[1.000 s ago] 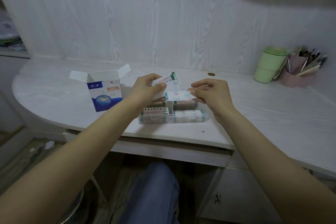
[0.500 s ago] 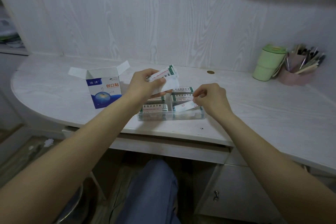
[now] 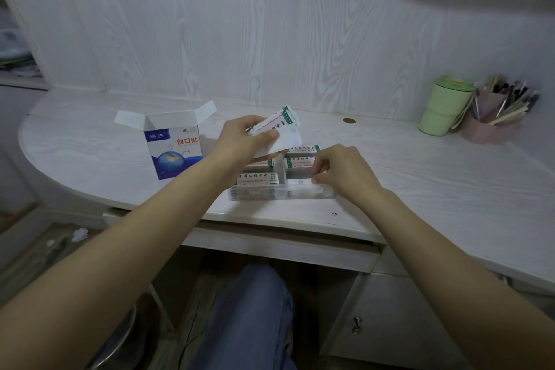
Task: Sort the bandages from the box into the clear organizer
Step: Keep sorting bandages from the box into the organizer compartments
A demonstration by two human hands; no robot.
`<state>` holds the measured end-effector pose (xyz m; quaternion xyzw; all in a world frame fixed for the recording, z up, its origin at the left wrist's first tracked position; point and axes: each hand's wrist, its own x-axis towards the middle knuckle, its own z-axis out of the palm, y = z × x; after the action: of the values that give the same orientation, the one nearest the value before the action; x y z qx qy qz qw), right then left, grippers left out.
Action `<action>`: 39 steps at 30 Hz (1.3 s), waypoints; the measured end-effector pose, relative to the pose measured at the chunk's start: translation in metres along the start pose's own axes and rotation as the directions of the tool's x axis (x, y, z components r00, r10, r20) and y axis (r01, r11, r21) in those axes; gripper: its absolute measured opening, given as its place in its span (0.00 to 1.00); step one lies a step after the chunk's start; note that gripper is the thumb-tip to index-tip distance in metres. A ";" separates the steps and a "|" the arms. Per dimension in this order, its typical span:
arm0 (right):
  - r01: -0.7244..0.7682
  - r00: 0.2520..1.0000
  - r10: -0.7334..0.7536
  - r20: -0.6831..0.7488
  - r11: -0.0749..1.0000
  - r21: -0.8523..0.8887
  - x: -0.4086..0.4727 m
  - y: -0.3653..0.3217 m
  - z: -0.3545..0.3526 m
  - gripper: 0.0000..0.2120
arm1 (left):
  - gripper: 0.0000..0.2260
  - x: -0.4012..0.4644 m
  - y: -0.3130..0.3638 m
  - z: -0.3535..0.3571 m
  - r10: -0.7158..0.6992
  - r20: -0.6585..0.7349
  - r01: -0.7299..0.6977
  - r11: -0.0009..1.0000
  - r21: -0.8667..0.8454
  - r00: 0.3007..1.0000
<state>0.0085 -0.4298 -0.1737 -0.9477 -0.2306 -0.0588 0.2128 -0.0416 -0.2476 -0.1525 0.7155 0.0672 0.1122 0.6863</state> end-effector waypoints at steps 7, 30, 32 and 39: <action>0.032 0.999 -0.032 0.041 0.999 0.006 0.003 0.001 -0.003 0.02 | 0.09 0.001 -0.001 0.000 0.000 -0.002 0.000 1.000 -0.013 1.000; -0.048 0.962 0.247 -0.113 0.565 0.824 -0.011 -0.034 -0.015 0.04 | 0.02 -0.010 0.007 0.001 -0.020 -0.014 0.020 1.000 0.023 1.000; -0.042 0.956 0.266 -0.121 0.537 0.843 -0.011 -0.034 -0.015 0.05 | 0.02 -0.011 0.007 0.002 -0.043 0.008 0.043 0.999 0.021 0.999; -0.020 0.951 0.276 -0.138 0.500 0.866 -0.006 -0.031 -0.014 0.03 | 0.02 -0.011 0.014 -0.004 -0.072 -0.081 0.071 0.997 -0.016 0.994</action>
<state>-0.0110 -0.4133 -0.1502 -0.7187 -0.1167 -0.0418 0.6842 -0.0536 -0.2475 -0.1389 0.7029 0.1198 0.1170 0.6913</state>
